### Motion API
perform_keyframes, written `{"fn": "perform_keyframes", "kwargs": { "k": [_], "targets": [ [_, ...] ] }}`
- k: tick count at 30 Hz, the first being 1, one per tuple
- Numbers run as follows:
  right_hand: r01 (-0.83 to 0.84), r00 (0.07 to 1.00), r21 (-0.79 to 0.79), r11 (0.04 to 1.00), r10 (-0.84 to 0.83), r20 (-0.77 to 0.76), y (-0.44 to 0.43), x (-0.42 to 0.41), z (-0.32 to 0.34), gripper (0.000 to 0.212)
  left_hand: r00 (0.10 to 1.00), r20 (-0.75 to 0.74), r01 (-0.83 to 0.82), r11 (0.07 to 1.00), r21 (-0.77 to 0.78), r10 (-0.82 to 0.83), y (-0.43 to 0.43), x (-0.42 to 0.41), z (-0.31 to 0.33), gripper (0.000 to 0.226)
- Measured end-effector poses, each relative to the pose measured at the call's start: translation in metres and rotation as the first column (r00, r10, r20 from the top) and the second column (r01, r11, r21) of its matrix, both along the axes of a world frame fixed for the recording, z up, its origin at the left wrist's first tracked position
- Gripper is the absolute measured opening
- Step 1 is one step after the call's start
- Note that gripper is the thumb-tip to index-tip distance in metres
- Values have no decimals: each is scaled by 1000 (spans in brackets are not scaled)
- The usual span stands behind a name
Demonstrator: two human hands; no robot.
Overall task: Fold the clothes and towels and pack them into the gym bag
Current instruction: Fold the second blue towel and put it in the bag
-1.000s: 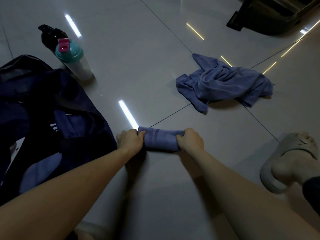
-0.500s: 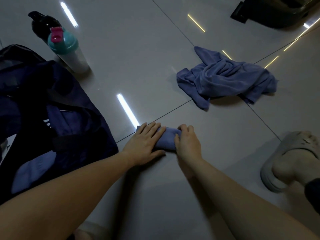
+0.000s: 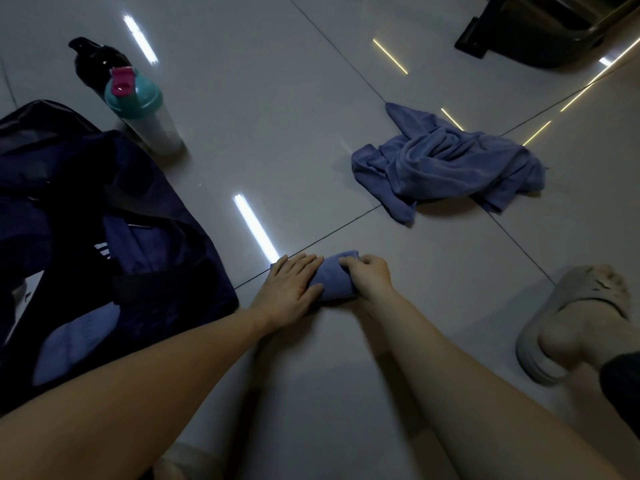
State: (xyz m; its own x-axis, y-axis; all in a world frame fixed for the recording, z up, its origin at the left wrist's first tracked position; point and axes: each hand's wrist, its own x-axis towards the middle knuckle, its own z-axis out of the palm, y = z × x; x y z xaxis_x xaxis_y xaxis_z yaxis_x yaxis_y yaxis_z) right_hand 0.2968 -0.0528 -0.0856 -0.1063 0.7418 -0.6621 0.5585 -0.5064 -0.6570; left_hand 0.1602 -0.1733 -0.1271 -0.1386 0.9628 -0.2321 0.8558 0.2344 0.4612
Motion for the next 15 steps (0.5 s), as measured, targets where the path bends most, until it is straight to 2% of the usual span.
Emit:
{"fn": "perform_keyframes", "kwargs": {
  "k": [3, 5, 7, 9, 11, 15],
  "targets": [
    [-70, 997, 53, 996, 71, -32, -6, -5, 3, 29, 999, -26, -30, 997, -67, 28, -5, 8, 4, 83],
    [-120, 992, 91, 989, 124, -39, -8, -3, 7, 19, 996, 16, -91, 993, -77, 93, -6, 14, 6, 76],
    [-183, 978, 138, 973, 195, -76, -6, 4, 11, 10, 946, 187, -255, 963, -84, 266, -3, 16, 14, 72],
    [-260, 938, 162, 952, 289, -190, 1, 11, 21, 10, 761, 455, -412, 887, -209, 462, 5, 12, 32, 72],
    [-388, 857, 163, 907, 420, -298, 10, 14, 39, 16, 593, 608, -373, 849, -374, 528, 12, 3, 53, 70],
    [-633, 674, 138, 762, 630, -387, 34, 10, 88, 15, 482, 726, -102, 854, -510, 491, 16, -17, 94, 49]
  ]
}}
